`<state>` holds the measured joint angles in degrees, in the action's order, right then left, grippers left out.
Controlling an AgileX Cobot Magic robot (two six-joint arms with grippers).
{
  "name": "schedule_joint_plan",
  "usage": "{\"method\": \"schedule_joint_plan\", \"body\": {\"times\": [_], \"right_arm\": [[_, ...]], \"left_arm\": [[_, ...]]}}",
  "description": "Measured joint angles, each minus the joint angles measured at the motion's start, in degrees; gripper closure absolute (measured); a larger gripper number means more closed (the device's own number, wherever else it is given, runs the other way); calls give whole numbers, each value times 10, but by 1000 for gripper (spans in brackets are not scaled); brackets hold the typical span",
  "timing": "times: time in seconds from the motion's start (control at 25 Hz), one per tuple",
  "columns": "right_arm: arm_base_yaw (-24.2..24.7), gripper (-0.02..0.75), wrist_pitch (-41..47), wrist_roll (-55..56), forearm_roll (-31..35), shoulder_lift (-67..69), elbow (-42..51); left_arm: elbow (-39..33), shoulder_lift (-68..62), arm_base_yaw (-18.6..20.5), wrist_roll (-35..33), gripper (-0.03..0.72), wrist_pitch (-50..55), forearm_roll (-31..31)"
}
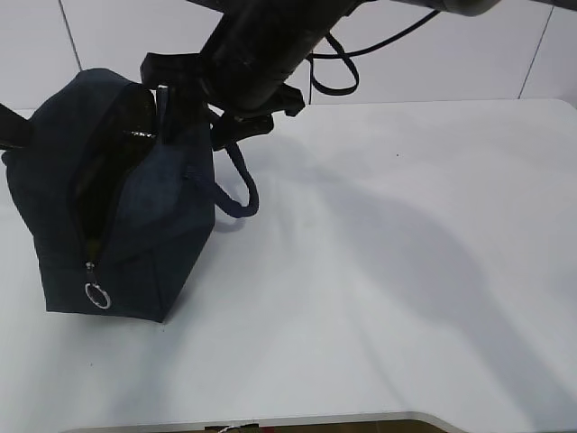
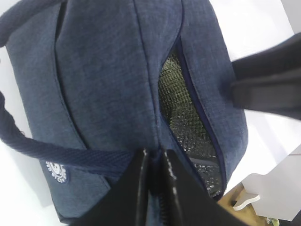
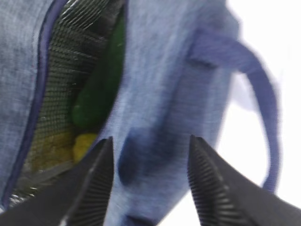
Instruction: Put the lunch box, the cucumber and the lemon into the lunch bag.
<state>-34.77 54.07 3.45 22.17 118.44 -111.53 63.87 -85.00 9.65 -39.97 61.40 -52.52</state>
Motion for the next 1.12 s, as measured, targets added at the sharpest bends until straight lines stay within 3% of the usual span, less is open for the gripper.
{"method": "schedule_joint_plan", "body": {"times": [0.72, 1.12], "right_arm": [[11, 377, -23, 18, 68, 28, 1], [11, 631, -23, 18, 64, 29, 1]], "left_arm": [[0, 0, 0, 0, 677, 0, 0], [0, 0, 0, 0, 677, 0, 0]]}}
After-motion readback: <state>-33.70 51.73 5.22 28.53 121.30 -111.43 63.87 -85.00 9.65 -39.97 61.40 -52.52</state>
